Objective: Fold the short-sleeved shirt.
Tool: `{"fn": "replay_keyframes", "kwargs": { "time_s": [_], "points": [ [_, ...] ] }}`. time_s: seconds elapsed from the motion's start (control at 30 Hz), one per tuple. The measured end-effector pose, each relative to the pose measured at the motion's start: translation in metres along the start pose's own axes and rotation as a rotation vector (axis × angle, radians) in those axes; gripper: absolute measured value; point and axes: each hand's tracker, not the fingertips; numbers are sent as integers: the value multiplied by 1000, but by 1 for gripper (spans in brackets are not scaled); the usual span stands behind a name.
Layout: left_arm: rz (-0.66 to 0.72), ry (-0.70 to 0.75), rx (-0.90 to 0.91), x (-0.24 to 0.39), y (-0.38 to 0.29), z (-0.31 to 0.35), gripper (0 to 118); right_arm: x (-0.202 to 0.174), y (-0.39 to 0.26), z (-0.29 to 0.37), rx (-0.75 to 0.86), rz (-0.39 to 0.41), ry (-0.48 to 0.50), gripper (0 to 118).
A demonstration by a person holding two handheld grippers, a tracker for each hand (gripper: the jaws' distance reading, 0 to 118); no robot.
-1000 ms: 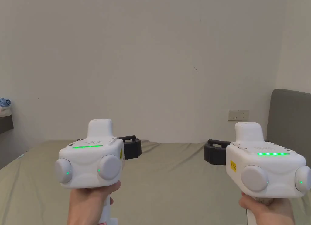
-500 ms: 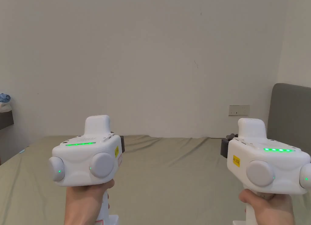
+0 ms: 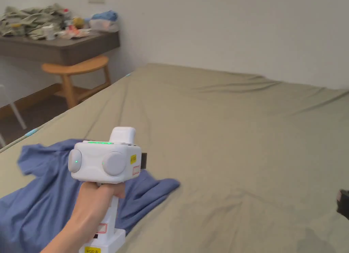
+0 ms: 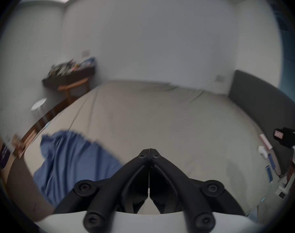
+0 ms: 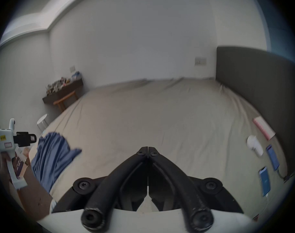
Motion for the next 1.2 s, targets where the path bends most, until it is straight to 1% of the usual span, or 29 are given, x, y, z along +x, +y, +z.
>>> {"fn": "replay_keyframes", "kwargs": {
  "time_s": [0.03,0.1,0.17,0.2,0.23,0.27,0.3,0.37,0.4,0.43,0.5,0.63,0.67,0.7,0.73,0.77,0.8,0.83,0.87,0.9,0.97,1.07,1.13,1.17,1.2],
  "points": [
    [26,40,-44,-23,-7,-4,0,-4,-14,-8,-29,2,0,0],
    [-34,102,-105,-52,-19,-11,0,-5,-35,-27,-113,-23,7,0],
    [-54,121,-163,-68,-29,-19,0,-9,-52,-40,-167,-49,21,0],
    [-51,67,-204,-72,-36,-29,0,-14,-57,-43,-195,-54,22,0],
    [-55,59,-242,-78,-41,-36,19,-16,-63,-46,-209,-60,15,0],
    [-58,52,-277,-83,-46,-43,80,-19,-68,-48,-223,-63,19,0],
    [-38,22,-298,-84,-55,-54,118,-20,-71,-49,-232,-63,27,0],
    [-12,24,-400,-86,-73,-73,112,-24,-77,-49,-246,-57,22,0],
    [-26,36,-494,-88,-80,-79,112,-26,-79,-50,-255,-48,21,0],
    [-18,21,-522,-88,-84,-86,112,-27,-81,-50,-261,-43,23,0],
    [-44,49,-529,-87,-96,-98,112,-33,-78,-44,-268,-43,15,0],
    [-92,97,-584,-86,-114,-106,111,-30,-85,-47,-293,-54,8,0],
    [-96,108,-566,-90,-112,-101,108,-30,-86,-47,-300,-51,6,0],
    [-69,87,-546,-98,-108,-101,104,-30,-87,-47,-304,-47,4,0],
    [-61,124,-527,-100,-104,-97,95,-28,-88,-48,-307,-47,1,0],
    [-63,170,-492,-100,-99,-92,66,-28,-88,-48,-308,-48,-2,0],
    [-67,138,-451,-101,-96,-88,27,-27,-89,-47,-307,-52,-2,0],
    [-64,137,-440,-106,-92,-91,1,-26,-89,-47,-307,-61,-3,0],
    [-60,210,-467,-108,-90,-90,1,-25,-91,-47,-306,-76,-6,0],
    [-46,166,-480,-111,-88,-91,1,-23,-91,-46,-306,-93,-2,0],
    [24,151,-459,-118,-83,-92,1,-20,-91,-44,-307,-115,5,0],
    [146,41,-409,-117,-65,-80,1,-14,-89,-37,-291,-128,-2,0],
    [190,-33,-386,-94,-50,-60,1,-5,-89,-35,-287,-143,-7,0],
    [183,-55,-364,-84,-42,-59,1,-1,-89,-33,-283,-152,-11,0],
    [205,-92,-346,-74,-33,-57,1,3,-89,-30,-277,-161,-13,0]
  ]
}}
